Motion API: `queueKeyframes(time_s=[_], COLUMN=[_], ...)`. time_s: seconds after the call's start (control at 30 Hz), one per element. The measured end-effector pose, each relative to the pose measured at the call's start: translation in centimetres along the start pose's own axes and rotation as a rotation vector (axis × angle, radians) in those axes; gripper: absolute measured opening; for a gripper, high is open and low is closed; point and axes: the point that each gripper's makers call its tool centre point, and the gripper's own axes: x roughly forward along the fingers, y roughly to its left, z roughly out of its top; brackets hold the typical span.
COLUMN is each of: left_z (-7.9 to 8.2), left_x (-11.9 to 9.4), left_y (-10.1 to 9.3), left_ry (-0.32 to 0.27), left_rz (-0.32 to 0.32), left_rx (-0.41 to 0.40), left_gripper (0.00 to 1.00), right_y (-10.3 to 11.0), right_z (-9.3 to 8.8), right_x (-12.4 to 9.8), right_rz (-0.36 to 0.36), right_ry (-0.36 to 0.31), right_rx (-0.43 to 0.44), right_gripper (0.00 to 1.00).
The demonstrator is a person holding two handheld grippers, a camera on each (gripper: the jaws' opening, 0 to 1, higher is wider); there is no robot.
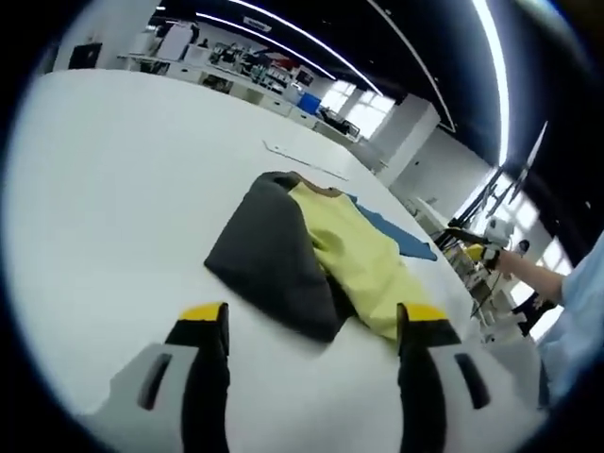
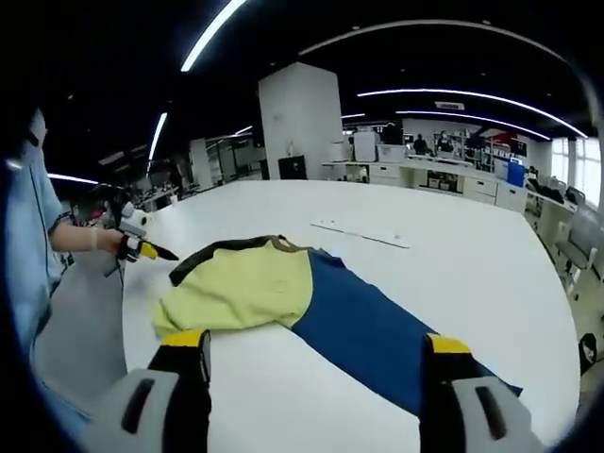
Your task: Fold the garment on the visible template until the final outline fits inside the template.
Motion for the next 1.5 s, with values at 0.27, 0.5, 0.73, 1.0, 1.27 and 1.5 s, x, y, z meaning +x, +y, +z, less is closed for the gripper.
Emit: queueKeyframes(time_s=[0.27,0.5,0.73,1.0,1.27,1.5], left_z=[-0.8,-1.0,-1.1,-1.5,-1.3,0.6], left_x=[0.8,1.6,2.5,3.0,3.1,2.8], left_y=[0.6,0.3,0.8,1.8,1.1,0.2], left_ry=[-0.001,-0.022,-0.034,-0.02,-0.001,-0.003], left_rz=[0.001,-0.005,0.009,0.065,0.038,0.037], left_rx=[-0.139,-0.214,-0.241,-0.204,-0.122,-0.062], left_gripper=[0.56,0.45,0.29,0.09,0.0,0.0], right_y=[0.8,0.9,0.9,1.4,1.9,2.0], right_z=[-0.6,-1.1,-1.6,-2.2,-2.6,-2.9], right_x=[-0.6,-1.2,-1.7,-1.4,-1.3,-1.6], right_rz=[0.004,-0.005,-0.016,-0.013,-0.005,-0.008], right_ry=[-0.005,0.0,0.007,0.014,0.022,0.027], right_rx=[0.02,0.041,0.054,0.071,0.079,0.088], right_gripper=[0.92,0.91,0.9,0.88,0.87,0.85])
